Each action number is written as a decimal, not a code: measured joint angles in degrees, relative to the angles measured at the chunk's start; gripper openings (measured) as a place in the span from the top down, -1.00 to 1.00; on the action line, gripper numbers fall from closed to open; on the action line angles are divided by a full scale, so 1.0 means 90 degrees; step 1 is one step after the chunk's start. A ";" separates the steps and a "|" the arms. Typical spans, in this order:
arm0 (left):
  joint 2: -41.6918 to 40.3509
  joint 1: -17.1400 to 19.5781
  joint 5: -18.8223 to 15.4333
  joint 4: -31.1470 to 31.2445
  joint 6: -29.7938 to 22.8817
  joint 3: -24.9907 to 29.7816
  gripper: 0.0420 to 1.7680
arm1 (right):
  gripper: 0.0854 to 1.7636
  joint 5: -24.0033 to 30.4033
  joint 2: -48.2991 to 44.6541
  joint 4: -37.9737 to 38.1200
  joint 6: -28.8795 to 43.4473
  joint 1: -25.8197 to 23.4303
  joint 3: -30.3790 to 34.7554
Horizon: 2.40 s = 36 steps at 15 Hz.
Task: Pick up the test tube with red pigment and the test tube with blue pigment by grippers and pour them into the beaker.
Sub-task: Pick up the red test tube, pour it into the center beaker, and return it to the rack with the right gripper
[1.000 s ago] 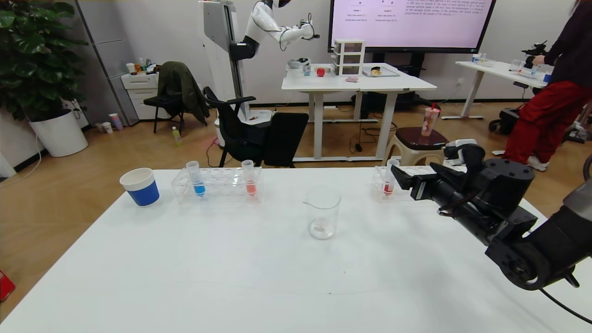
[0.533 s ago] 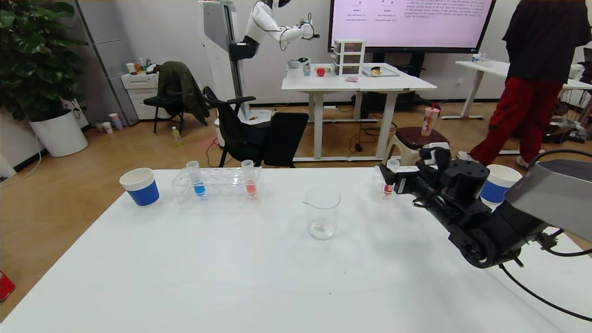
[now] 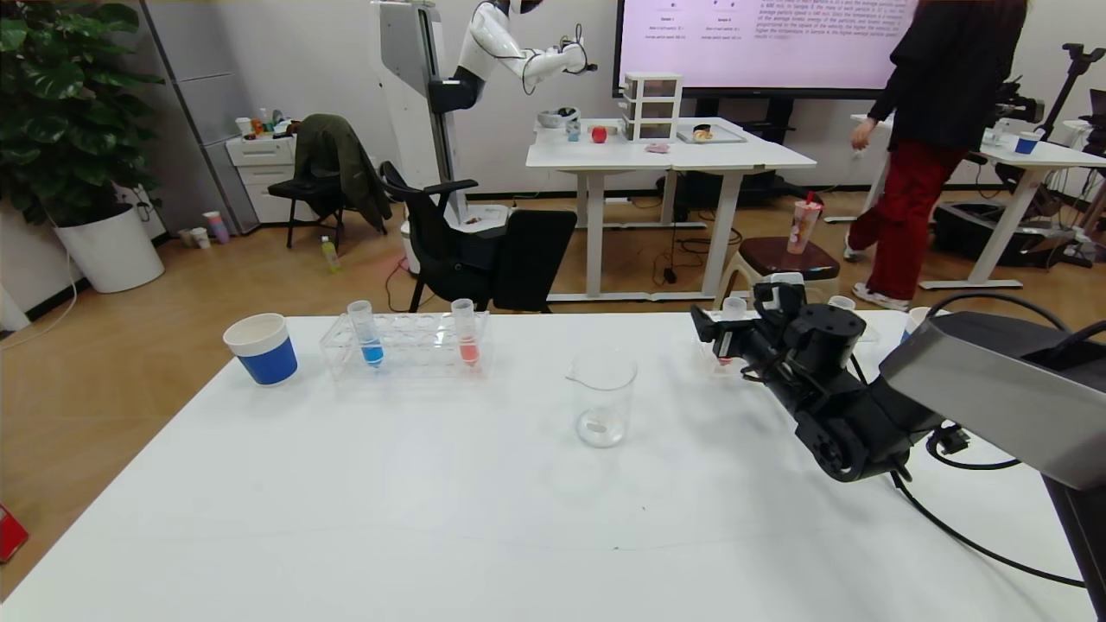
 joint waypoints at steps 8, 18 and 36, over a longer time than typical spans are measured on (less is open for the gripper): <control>0.0000 0.0000 0.0000 0.0000 -0.0003 0.0000 -0.98 | 0.48 -0.0003 -0.0083 -0.0053 -0.0062 -0.0007 0.0081; 0.0000 0.0000 -0.0003 0.0000 -0.0003 0.0000 -0.98 | 0.49 0.0008 -0.1287 0.0921 -0.0396 -0.0009 0.0027; 0.0000 0.0000 -0.0003 0.0000 0.0000 0.0000 -0.98 | 0.49 0.4253 -0.1380 0.0141 -0.3577 0.0794 -0.0022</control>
